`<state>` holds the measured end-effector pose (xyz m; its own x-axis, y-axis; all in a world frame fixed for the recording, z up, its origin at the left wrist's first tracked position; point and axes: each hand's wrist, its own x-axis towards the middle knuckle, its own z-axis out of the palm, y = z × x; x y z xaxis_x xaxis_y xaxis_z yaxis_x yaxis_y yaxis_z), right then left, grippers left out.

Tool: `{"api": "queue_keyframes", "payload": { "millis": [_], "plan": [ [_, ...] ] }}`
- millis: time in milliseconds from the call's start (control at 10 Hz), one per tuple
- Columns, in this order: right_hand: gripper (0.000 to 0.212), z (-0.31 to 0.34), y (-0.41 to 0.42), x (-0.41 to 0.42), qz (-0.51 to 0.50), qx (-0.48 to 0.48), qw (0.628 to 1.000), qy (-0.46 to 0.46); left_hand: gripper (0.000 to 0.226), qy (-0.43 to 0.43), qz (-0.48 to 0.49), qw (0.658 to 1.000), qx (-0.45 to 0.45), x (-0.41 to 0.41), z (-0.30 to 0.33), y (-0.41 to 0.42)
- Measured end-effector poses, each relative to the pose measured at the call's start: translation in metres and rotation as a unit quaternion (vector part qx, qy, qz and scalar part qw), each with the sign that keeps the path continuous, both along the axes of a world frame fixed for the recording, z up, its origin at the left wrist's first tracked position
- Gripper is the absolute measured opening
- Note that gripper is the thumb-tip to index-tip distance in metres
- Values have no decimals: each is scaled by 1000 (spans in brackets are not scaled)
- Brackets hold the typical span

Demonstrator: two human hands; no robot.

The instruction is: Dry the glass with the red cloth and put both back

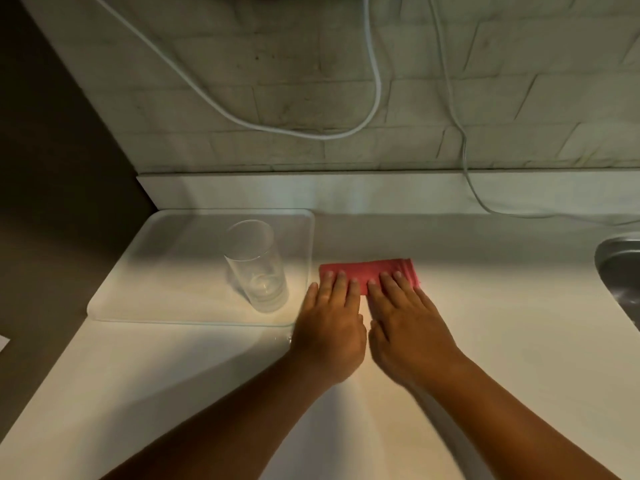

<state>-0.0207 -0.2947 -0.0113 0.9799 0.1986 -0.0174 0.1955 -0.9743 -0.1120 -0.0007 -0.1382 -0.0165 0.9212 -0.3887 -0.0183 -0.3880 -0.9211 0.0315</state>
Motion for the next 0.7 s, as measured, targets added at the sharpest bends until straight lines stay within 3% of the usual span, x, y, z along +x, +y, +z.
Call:
{"api": "queue_keyframes", "payload": {
  "millis": [300, 600, 700],
  "plan": [
    [62, 16, 11, 60, -11, 19, 999, 42, 71, 5, 21, 998, 60, 68, 11, -5],
    [59, 19, 11, 75, -13, 17, 999, 50, 76, 55, 47, 997, 22, 62, 31, -8],
    [59, 27, 15, 68, -10, 34, 999, 21, 74, 29, 20, 999, -5, 45, 46, -8]
  ]
}}
